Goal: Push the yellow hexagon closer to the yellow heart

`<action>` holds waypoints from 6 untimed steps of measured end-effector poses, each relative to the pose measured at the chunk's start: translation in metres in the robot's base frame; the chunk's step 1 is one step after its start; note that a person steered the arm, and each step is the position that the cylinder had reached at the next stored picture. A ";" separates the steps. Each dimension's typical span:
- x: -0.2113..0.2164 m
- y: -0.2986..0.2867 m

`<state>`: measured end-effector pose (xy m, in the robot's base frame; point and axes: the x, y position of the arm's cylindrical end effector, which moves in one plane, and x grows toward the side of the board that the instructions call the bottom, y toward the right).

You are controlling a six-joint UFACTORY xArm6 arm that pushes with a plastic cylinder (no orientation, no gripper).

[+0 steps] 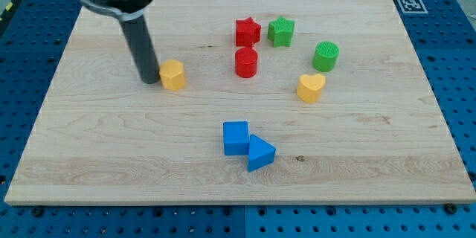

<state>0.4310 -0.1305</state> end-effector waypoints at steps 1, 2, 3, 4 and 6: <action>0.000 0.049; 0.000 0.096; 0.000 0.140; 0.005 0.174; 0.035 0.176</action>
<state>0.4661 0.0458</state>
